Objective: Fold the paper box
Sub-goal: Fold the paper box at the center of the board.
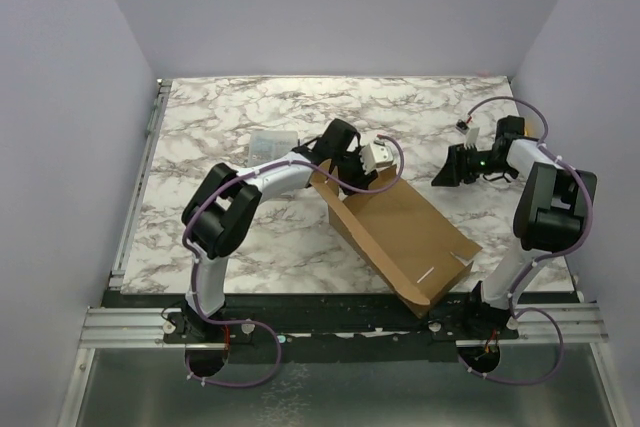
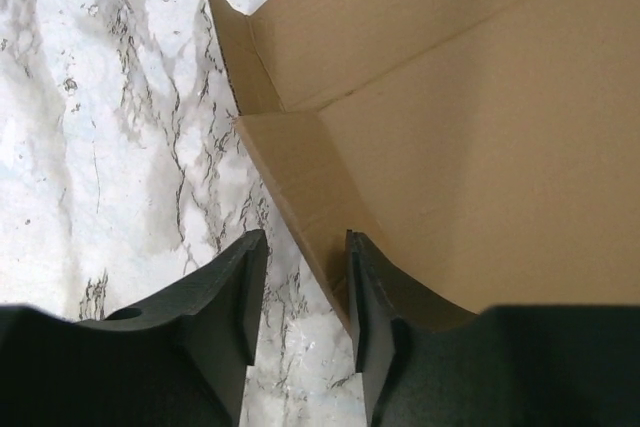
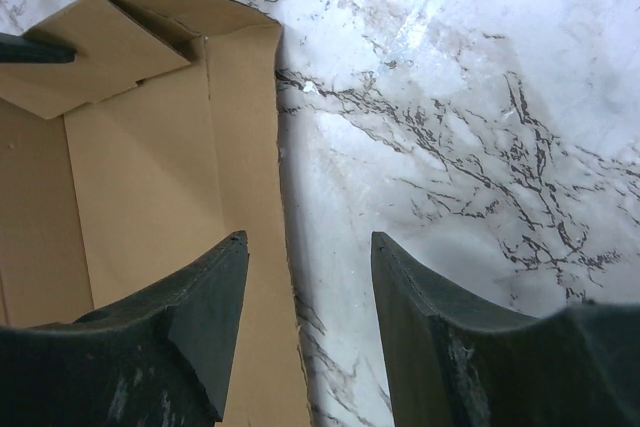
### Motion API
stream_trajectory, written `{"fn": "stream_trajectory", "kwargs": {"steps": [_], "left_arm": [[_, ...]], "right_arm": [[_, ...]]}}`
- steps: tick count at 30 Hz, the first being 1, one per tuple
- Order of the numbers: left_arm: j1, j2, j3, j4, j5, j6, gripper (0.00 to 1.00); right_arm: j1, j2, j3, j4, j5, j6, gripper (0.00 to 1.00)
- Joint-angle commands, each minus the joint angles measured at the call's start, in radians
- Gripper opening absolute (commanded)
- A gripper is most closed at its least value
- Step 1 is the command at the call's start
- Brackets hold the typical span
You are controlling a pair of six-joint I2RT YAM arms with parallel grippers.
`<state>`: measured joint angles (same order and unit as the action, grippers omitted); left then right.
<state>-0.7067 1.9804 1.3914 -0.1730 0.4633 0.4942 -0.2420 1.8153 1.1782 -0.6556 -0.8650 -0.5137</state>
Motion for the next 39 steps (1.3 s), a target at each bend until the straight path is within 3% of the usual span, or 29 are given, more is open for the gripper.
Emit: {"fn": "stream_trajectory", "kwargs": {"steps": [1,12,15,16,17,26,28,31,39], "left_arm": [[-0.011,-0.052,-0.024,0.044,-0.045,0.025,0.39],[-0.014,-0.142,-0.075,0.154,-0.055,0.014,0.24],[-0.020,-0.178,-0.116,0.230,-0.065,0.017,0.24],[-0.022,-0.191,-0.133,0.255,-0.067,0.022,0.24],[-0.026,-0.203,-0.151,0.279,-0.070,0.027,0.24],[-0.037,-0.244,-0.222,0.388,-0.081,0.023,0.24],[-0.040,-0.250,-0.235,0.413,-0.086,0.017,0.24],[-0.042,-0.260,-0.253,0.449,-0.093,0.009,0.24],[-0.045,-0.276,-0.308,0.546,-0.103,-0.019,0.25]], "right_arm": [[0.006,0.054,0.041,-0.039,-0.055,-0.031,0.57],[0.010,0.058,0.124,-0.058,-0.117,-0.091,0.65],[0.011,0.102,0.168,-0.071,-0.128,-0.114,0.82],[0.011,0.113,0.180,-0.075,-0.139,-0.122,0.97],[0.011,0.122,0.193,-0.083,-0.154,-0.131,1.00],[0.027,0.112,0.220,-0.181,-0.412,-0.272,1.00],[0.041,0.139,0.240,-0.240,-0.424,-0.306,1.00],[0.066,0.146,0.213,-0.199,-0.406,-0.263,0.99],[0.109,0.081,0.145,-0.050,-0.344,-0.094,0.72]]}}
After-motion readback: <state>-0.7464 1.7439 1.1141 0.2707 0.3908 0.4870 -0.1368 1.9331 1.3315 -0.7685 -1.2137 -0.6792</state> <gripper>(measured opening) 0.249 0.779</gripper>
